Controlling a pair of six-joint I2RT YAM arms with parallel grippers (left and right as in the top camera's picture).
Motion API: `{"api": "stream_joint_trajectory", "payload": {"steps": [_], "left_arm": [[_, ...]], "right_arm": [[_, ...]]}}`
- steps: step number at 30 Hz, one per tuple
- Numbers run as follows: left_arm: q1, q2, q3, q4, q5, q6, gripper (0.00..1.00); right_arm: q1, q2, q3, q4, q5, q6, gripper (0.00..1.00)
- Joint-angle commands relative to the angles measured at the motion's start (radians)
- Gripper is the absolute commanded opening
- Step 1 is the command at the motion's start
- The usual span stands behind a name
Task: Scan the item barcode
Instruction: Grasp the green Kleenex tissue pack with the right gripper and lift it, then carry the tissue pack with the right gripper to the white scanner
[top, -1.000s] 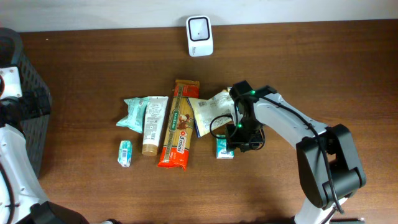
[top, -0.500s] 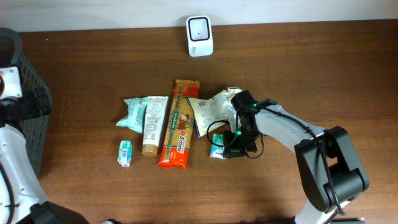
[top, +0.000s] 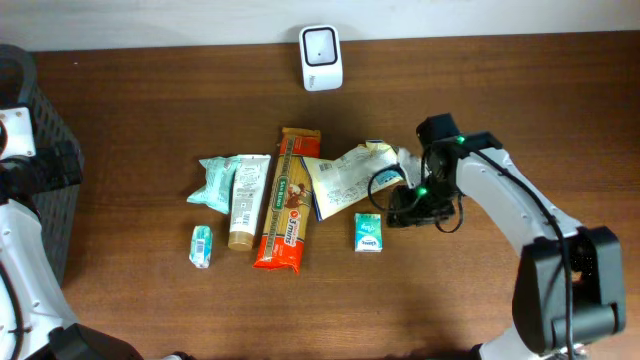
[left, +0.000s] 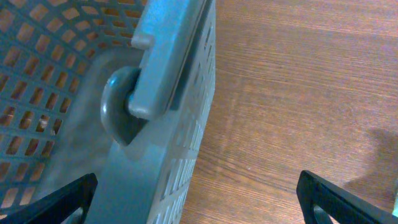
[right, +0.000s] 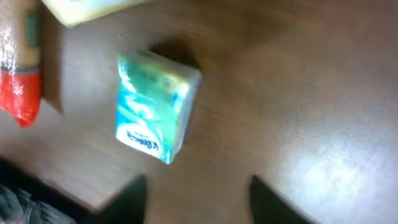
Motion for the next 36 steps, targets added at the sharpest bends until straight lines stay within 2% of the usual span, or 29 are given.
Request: {"api": "stream_joint_trajectory", "payload": {"steps": [1, 7, 9, 13, 17, 23, 26, 30, 33, 35, 36], "left_arm": [[0.003, 0.005, 0.008, -0.003, 0.011, -0.003, 0.99], [0.003, 0.005, 0.008, -0.002, 0.011, -0.003, 0.99], [0.003, 0.005, 0.008, -0.003, 0.011, -0.003, 0.99], [0.003, 0.005, 0.008, -0.002, 0.011, -0.003, 0.99], [0.003, 0.005, 0.008, -0.003, 0.011, -0.003, 0.99], [0.003, 0.005, 0.008, -0.002, 0.011, -0.003, 0.99], [0.003, 0.005, 0.008, -0.002, 0.011, -0.003, 0.99], [0.003, 0.005, 0.008, -0.002, 0.011, -0.002, 0.99], [0.003, 0.005, 0.008, -0.003, 0.011, -0.003, 0.99], [0.003, 0.005, 0.008, -0.002, 0.011, -0.003, 0.99], [0.003, 0.005, 0.008, -0.003, 0.011, -0.003, 0.99]], "right_arm": [[0.002, 0.015, -0.057, -0.006, -0.036, 0.360, 0.87], [0.033, 0.015, -0.120, 0.060, -0.108, 0.362, 0.86], [0.066, 0.015, -0.132, 0.099, -0.108, 0.363, 0.82], [0.113, 0.015, -0.195, 0.180, 0.001, 0.497, 0.75], [0.112, 0.016, -0.225, 0.262, 0.003, 0.496, 0.66], [0.133, 0.018, -0.259, 0.331, -0.005, 0.484, 0.29], [0.137, 0.031, -0.259, 0.343, -0.030, 0.458, 0.04], [0.115, -0.001, -0.206, 0.262, -0.054, 0.410, 0.04], [0.067, -0.104, -0.061, 0.068, -0.063, 0.270, 0.04], [0.034, -0.170, 0.032, -0.006, -0.122, 0.190, 0.04], [-0.013, -0.219, 0.096, -0.019, -0.216, 0.156, 0.04]]}}
